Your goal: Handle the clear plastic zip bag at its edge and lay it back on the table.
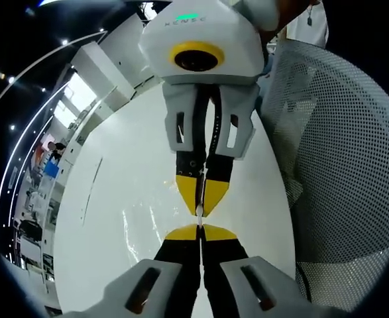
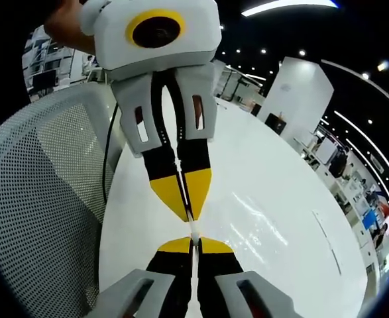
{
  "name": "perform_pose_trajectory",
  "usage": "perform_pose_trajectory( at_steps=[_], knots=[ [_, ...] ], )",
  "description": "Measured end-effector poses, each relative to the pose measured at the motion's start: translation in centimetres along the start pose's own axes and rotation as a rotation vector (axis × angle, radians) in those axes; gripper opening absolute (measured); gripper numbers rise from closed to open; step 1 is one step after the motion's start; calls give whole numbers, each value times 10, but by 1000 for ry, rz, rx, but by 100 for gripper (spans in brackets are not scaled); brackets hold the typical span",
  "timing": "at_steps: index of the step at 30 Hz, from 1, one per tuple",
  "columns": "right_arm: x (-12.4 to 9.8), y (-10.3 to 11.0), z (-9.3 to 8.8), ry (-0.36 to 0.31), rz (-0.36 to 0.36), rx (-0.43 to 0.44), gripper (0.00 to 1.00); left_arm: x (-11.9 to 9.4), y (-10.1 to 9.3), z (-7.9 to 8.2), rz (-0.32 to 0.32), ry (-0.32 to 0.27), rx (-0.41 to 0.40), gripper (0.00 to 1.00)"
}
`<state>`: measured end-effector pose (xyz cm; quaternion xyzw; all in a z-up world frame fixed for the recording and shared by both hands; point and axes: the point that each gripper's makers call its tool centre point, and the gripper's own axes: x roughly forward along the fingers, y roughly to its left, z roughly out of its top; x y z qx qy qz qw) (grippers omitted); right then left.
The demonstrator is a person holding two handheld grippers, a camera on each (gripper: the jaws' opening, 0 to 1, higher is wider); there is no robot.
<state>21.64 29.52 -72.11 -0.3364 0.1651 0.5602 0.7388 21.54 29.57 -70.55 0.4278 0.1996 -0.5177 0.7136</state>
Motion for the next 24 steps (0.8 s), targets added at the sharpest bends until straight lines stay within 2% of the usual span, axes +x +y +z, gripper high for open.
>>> perform_pose_trajectory(
  at_steps=[24],
  knots=[
    [-4, -6, -13, 25, -12, 30, 0, -4, 1, 1, 6, -3, -11, 0]
  ],
)
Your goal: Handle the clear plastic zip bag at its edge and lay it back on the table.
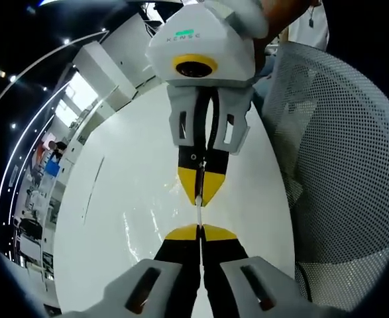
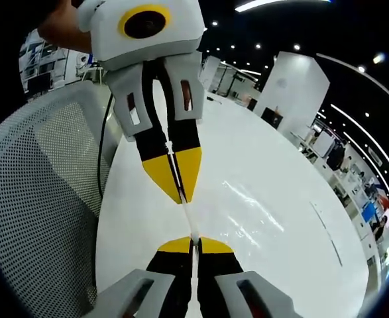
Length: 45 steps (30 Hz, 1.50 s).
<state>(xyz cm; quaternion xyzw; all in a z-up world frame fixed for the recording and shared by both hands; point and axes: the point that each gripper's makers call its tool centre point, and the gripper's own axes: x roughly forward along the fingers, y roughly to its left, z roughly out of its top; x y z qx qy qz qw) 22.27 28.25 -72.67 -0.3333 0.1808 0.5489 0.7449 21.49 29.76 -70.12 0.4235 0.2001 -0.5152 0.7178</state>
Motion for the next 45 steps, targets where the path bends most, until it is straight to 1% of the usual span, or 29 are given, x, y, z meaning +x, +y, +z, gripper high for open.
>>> perform_pose_trajectory(
  at_steps=[16, 23, 24, 25, 26, 27, 28, 29, 30, 31, 32, 33, 34, 35, 37, 38, 40, 42, 43, 45],
  knots=[
    [-1, -3, -2, 0, -10, 14, 0, -4, 3, -3, 13, -7, -21, 0],
    [-2, -5, -7, 7, -14, 22, 0, -9, 4, -6, 16, -9, -38, 0],
    [-5, -11, -22, 92, -41, 4, 0, -9, 4, -7, 18, -3, -36, 0],
    [-6, -13, -30, 114, -45, -8, 0, -12, 5, -15, 22, 30, -13, 0],
    [-6, -12, -30, 74, -35, 30, 0, -15, 6, -18, 26, 27, -29, 0],
    [-9, -10, -31, 53, -24, 87, 0, -17, 8, -19, 33, 22, -42, 0],
    [-16, -17, -37, 54, -45, 94, 0, -23, 11, -23, 46, 16, -69, 0],
    [-20, -18, -40, 56, -40, 88, 0, -27, 14, -23, 61, -3, -94, 0],
    [-21, -20, -35, 34, -47, 103, 0, -28, 16, -22, 63, -15, -121, 0],
    [-21, -21, -31, 31, -54, 111, 0, -29, 18, -24, 65, -4, -107, 0],
    [-18, -21, -26, 33, -51, 97, 0, -28, 20, -24, 74, 2, -102, 0],
    [-15, -21, -22, 38, -47, 73, 0, -28, 22, -23, 81, -5, -106, 0],
    [-14, -20, -21, 40, -43, 63, 0, -28, 23, -19, 87, -26, -113, 0],
    [-13, -21, -19, 39, -45, 55, 0, -27, 23, -16, 81, -37, -120, 0],
    [-14, -24, -15, 28, -54, 64, 0, -24, 21, -10, 76, -46, -101, 0],
    [-14, -24, -14, 24, -54, 69, 0, -21, 15, -7, 38, -47, -84, 0],
    [-13, -23, -15, 23, -55, 70, 0, -17, 16, -5, 57, -37, -43, 0],
    [-12, -21, -16, 25, -52, 68, 0, -15, 14, -1, 47, -45, -40, 0],
    [-12, -20, -16, 27, -51, 66, 0, -13, 16, 2, 53, -57, -37, 0],
    [-13, -19, -16, 25, -50, 66, 0, -9, 18, 5, 56, -57, -28, 0]
  ],
)
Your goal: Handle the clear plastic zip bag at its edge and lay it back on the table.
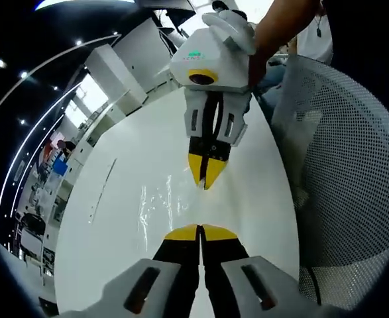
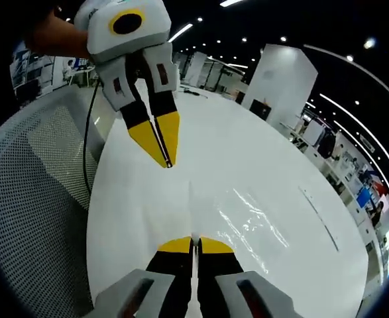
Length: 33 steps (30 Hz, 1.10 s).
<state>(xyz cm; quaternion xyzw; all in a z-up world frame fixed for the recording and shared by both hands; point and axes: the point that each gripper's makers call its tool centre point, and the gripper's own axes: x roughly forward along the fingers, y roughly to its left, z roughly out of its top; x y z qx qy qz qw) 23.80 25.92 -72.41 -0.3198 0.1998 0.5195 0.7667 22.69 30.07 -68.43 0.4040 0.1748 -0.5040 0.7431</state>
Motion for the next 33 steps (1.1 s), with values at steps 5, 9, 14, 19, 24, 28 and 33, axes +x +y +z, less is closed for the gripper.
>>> perform_pose_trajectory(
  at_steps=[5, 9, 14, 19, 24, 28, 33],
  knots=[
    [-1, 1, -1, 4, 5, -7, 0, 7, 6, 8, 5, -7, 20, 5],
    [-1, 1, 0, 4, 5, -8, 0, 13, 9, 11, 7, -6, 37, 6],
    [-2, 2, 1, 1, 9, -12, 0, 21, 6, 13, -20, -2, 58, 10],
    [-2, 4, 2, -4, 13, -7, 0, 29, 4, 12, -36, 3, 70, 10],
    [-3, 5, 6, -13, 15, -2, 0, 34, -1, 10, -56, 15, 82, 7],
    [-4, 5, 6, -9, 12, 0, 0, 36, -5, 9, -61, 23, 94, 0],
    [-4, 8, 5, -23, 17, 22, 0, 33, -10, 9, -68, 25, 58, 0]
  ],
)
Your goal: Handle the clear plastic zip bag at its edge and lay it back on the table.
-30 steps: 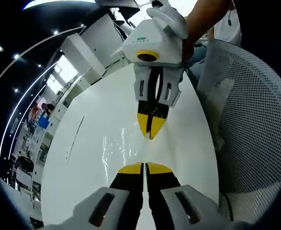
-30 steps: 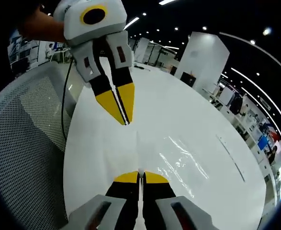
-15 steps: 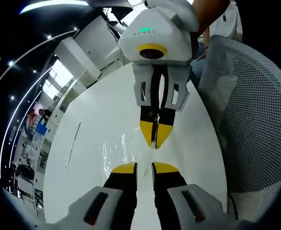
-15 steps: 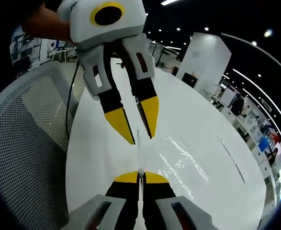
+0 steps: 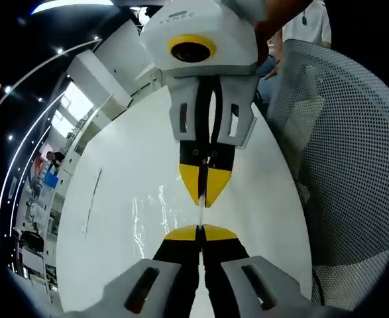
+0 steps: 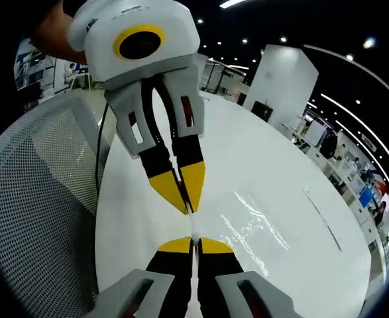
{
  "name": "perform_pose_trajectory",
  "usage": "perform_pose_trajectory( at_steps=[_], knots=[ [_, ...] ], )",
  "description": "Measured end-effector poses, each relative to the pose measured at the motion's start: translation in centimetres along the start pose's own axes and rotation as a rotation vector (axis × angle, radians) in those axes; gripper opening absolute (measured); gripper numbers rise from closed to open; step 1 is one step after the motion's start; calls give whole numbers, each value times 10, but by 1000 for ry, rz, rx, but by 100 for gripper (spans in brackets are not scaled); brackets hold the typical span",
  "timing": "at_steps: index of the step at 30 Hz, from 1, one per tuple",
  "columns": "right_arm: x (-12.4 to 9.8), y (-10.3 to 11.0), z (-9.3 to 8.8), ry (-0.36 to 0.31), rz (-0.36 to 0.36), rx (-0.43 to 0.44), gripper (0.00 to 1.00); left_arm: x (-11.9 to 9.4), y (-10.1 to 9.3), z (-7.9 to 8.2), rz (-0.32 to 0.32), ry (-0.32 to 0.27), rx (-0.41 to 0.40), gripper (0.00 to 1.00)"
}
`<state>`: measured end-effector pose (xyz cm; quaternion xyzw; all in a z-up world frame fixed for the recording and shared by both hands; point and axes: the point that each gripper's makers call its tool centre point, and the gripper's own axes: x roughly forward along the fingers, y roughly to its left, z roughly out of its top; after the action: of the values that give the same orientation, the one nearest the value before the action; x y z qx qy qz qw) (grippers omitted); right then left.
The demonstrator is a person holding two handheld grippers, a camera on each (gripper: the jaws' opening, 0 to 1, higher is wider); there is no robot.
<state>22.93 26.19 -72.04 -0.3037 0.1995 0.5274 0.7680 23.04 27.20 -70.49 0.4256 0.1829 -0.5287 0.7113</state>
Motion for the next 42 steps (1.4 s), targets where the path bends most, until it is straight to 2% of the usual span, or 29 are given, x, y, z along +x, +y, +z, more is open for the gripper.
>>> perform_pose_trajectory(
  at_steps=[6, 42],
  knots=[
    [2, 0, 0, -10, -10, 13, 0, -2, -1, -1, 7, 3, -32, 0],
    [4, -1, -1, 2, -14, 59, 0, -6, -1, -4, 11, 4, -46, 0]
  ],
)
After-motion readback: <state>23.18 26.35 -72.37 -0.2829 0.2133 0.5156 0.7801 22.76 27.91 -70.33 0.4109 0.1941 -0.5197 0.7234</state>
